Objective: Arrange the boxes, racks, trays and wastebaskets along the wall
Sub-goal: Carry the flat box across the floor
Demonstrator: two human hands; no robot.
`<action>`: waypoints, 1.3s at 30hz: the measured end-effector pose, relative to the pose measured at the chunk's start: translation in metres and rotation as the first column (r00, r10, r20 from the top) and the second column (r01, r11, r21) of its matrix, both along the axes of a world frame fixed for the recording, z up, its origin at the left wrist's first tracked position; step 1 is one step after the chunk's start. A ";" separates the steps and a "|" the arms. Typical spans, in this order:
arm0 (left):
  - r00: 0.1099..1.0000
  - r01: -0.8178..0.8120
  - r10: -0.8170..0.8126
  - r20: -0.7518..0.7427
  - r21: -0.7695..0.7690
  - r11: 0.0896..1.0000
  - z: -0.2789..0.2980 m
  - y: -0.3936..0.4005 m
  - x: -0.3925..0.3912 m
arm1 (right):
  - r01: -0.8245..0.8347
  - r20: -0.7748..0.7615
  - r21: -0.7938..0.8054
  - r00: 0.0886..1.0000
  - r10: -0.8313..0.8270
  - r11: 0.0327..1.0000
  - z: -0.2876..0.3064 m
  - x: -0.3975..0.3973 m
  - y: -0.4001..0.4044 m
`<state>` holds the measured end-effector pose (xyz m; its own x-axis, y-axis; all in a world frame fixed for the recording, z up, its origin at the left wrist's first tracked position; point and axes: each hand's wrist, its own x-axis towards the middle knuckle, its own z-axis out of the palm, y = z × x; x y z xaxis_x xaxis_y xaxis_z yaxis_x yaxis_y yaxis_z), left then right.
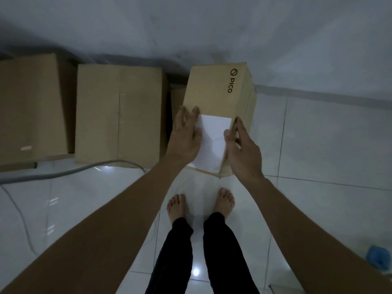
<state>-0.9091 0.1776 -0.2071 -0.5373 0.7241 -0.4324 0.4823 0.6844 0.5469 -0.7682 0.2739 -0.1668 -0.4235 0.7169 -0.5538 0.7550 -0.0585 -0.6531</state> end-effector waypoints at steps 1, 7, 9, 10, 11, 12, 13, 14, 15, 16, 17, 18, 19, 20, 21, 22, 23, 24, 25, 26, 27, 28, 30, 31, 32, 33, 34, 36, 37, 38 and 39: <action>0.999 -0.041 0.040 0.019 0.009 0.999 0.004 -0.003 0.000 | 0.045 -0.047 -0.048 0.998 -0.047 0.998 -0.003 -0.002 -0.002; 0.980 -0.117 0.143 0.141 -0.173 0.978 0.011 -0.010 -0.008 | -0.001 -0.005 -0.140 1.000 0.000 0.990 -0.046 -0.008 0.004; 0.986 -0.117 0.136 0.101 -0.173 0.978 0.007 -0.012 -0.017 | -0.035 0.041 -0.140 0.998 0.041 0.989 -0.058 -0.011 0.007; 0.986 -0.129 0.145 0.089 -0.159 0.979 0.004 -0.014 -0.022 | -0.031 0.053 -0.153 0.998 0.040 0.988 -0.063 -0.012 0.008; 0.985 -0.142 0.153 0.076 -0.136 0.981 0.002 -0.017 -0.025 | -0.019 0.064 -0.166 0.998 0.030 0.986 -0.067 -0.013 0.010; 0.986 -0.145 0.153 0.065 -0.115 0.983 0.001 -0.019 -0.029 | 0.003 0.080 -0.181 0.997 0.012 0.984 -0.071 -0.014 0.011; 0.988 -0.141 0.146 0.052 -0.097 0.985 0.000 -0.022 -0.032 | 0.028 0.102 -0.205 0.995 -0.008 0.978 -0.074 -0.015 0.013; 0.990 -0.133 0.137 0.036 -0.085 0.987 0.001 -0.024 -0.034 | 0.055 0.118 -0.235 0.993 -0.027 0.970 -0.076 -0.015 0.014; 0.991 -0.128 0.130 0.018 -0.078 0.989 0.001 -0.024 -0.035 | 0.081 0.124 -0.263 0.991 -0.050 0.961 -0.078 -0.016 0.015; 0.992 -0.128 0.128 0.001 -0.071 0.989 0.001 -0.024 -0.037 | 0.103 0.126 -0.271 0.990 -0.071 0.957 -0.078 -0.017 0.016; 0.991 -0.133 0.132 -0.009 -0.059 0.989 0.000 -0.024 -0.038 | 0.113 0.136 -0.244 0.987 -0.082 0.963 -0.078 -0.018 0.017; 0.990 -0.141 0.141 0.003 -0.045 0.989 -0.001 -0.024 -0.039 | 0.114 0.160 -0.185 0.984 -0.084 0.976 -0.077 -0.018 0.017; 0.988 -0.149 0.150 0.041 -0.036 0.988 -0.002 -0.024 -0.041 | 0.106 0.193 -0.112 0.978 -0.083 0.988 -0.075 -0.019 0.018; 0.982 -0.162 0.164 0.099 -0.030 0.986 -0.003 -0.024 -0.041 | 0.092 0.225 -0.053 0.971 -0.078 0.994 -0.074 -0.019 0.019; 0.970 -0.180 0.182 0.163 -0.026 0.983 -0.005 -0.025 -0.041 | 0.071 0.245 -0.019 0.967 -0.064 0.997 -0.072 -0.018 0.019; 0.957 -0.198 0.200 0.211 -0.029 0.980 -0.009 -0.026 -0.042 | 0.041 0.250 -0.004 0.967 -0.039 0.999 -0.071 -0.016 0.019; 0.949 -0.210 0.216 0.227 -0.053 0.976 -0.013 -0.028 -0.042 | 0.008 0.246 0.002 0.969 -0.008 1.000 -0.071 -0.014 0.018; 0.948 -0.216 0.230 0.221 -0.087 0.973 -0.018 -0.030 -0.044 | -0.022 0.232 0.006 0.973 0.020 1.000 -0.072 -0.012 0.016; 0.951 -0.217 0.240 0.194 -0.132 0.967 -0.023 -0.033 -0.047 | -0.045 0.208 0.010 0.977 0.042 0.999 -0.073 -0.011 0.012; 0.957 -0.219 0.245 0.155 -0.168 0.961 -0.028 -0.036 -0.051 | -0.067 0.180 0.010 0.981 0.064 0.998 -0.074 -0.012 0.008; 0.964 -0.213 0.237 0.120 -0.185 0.959 -0.033 -0.039 -0.054 | -0.100 0.164 0.013 0.982 0.097 0.995 -0.076 -0.013 0.003; 0.970 -0.197 0.218 0.105 -0.181 0.964 -0.037 -0.042 -0.057 | -0.147 0.162 0.030 0.977 0.141 0.989 -0.079 -0.014 -0.002; 0.986 -0.107 0.128 0.108 -0.182 0.977 -0.043 -0.046 -0.058 | -0.231 0.185 0.060 0.959 0.217 0.971 -0.084 -0.015 -0.010; 0.990 -0.055 0.080 0.114 -0.209 0.976 -0.045 -0.047 -0.056 | -0.251 0.198 0.050 0.951 0.236 0.967 -0.086 -0.016 -0.013; 0.991 -0.022 0.054 0.122 -0.244 0.970 -0.044 -0.048 -0.054 | -0.262 0.209 0.027 0.945 0.251 0.965 -0.088 -0.015 -0.015; 0.990 -0.009 0.047 0.132 -0.271 0.962 -0.043 -0.048 -0.052 | -0.269 0.214 0.006 0.941 0.262 0.963 -0.088 -0.015 -0.017; 0.988 -0.010 0.052 0.143 -0.277 0.961 -0.044 -0.048 -0.050 | -0.275 0.218 -0.006 0.938 0.269 0.961 -0.087 -0.015 -0.017; 0.988 -0.036 0.078 0.136 -0.286 0.957 -0.041 -0.044 -0.048 | -0.297 0.242 -0.001 0.926 0.289 0.955 -0.083 -0.014 -0.017; 0.989 -0.051 0.089 0.116 -0.293 0.955 -0.037 -0.042 -0.048 | -0.310 0.265 0.003 0.917 0.298 0.951 -0.079 -0.015 -0.017; 0.990 -0.074 0.106 0.092 -0.297 0.952 -0.030 -0.040 -0.046 | -0.311 0.281 0.001 0.912 0.298 0.951 -0.073 -0.014 -0.018; 0.989 -0.103 0.130 0.072 -0.298 0.949 -0.021 -0.038 -0.044 | -0.297 0.284 -0.007 0.915 0.287 0.955 -0.065 -0.014 -0.020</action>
